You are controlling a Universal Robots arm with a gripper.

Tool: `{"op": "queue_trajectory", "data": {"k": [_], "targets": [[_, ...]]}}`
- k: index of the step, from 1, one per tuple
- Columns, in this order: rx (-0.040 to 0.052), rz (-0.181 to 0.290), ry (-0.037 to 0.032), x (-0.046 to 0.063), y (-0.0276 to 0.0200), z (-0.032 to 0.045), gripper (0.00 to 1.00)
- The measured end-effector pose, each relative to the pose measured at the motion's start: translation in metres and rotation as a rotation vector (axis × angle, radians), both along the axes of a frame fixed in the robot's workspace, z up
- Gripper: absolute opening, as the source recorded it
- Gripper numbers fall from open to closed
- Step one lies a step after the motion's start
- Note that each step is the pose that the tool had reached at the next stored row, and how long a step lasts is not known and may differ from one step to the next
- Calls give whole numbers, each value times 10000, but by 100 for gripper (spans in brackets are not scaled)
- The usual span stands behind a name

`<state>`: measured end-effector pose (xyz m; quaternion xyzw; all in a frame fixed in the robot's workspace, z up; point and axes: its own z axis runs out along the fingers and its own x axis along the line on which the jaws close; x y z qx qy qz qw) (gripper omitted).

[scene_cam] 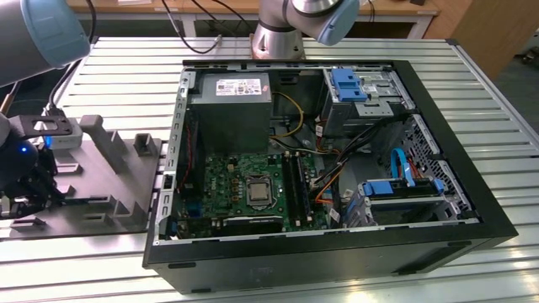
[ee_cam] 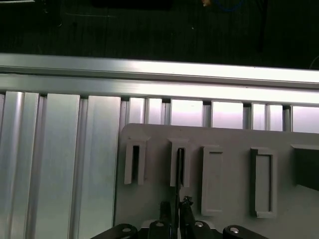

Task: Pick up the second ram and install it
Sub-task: 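Pick up the second ram and move it above second insertion slot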

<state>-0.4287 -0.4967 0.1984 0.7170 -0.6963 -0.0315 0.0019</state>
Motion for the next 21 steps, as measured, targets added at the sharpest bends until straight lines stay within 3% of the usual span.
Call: {"op": "queue_trajectory", "data": {"k": [8,21], "targets": [[109,1,15,72,-5,21,21],[110,2,16,70,-3,36,21]]}}
